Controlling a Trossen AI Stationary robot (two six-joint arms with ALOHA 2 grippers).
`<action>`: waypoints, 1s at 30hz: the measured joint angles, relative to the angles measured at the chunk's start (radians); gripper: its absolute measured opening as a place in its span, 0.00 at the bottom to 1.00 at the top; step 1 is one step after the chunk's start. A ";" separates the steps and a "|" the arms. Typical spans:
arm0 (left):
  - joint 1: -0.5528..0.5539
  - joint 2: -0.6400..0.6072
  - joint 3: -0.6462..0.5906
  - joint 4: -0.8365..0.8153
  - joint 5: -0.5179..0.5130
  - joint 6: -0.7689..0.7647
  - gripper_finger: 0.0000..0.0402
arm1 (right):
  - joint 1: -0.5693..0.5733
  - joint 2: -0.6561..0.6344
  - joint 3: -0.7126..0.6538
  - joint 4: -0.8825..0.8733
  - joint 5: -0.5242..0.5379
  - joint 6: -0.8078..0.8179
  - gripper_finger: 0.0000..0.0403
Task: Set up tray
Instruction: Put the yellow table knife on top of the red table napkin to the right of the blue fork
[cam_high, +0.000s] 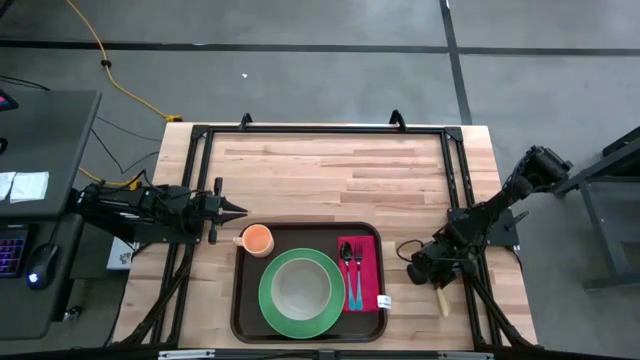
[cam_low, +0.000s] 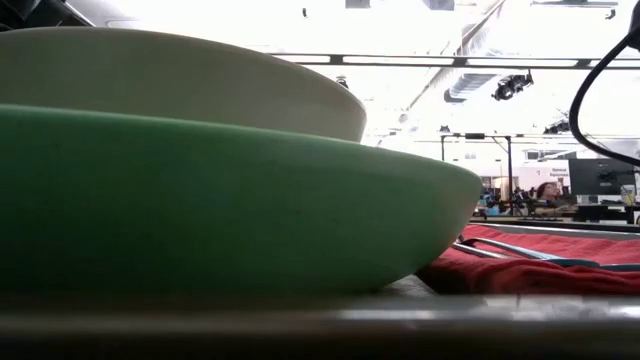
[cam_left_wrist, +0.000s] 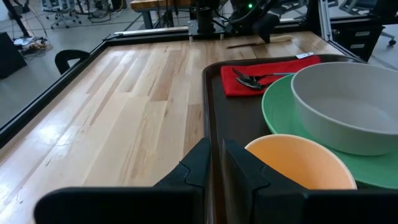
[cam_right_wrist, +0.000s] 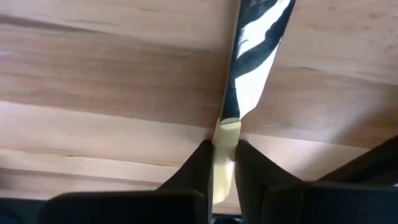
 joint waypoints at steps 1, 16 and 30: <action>0.000 0.000 0.000 0.000 0.000 0.000 0.18 | 0.000 0.000 0.000 0.006 0.000 0.000 0.07; 0.000 0.000 0.000 0.000 0.004 0.000 0.18 | -0.056 -0.092 0.000 0.026 0.145 -0.031 0.06; 0.000 0.000 0.000 0.000 0.008 0.002 0.18 | -0.110 -0.099 0.000 0.015 0.128 -0.046 0.06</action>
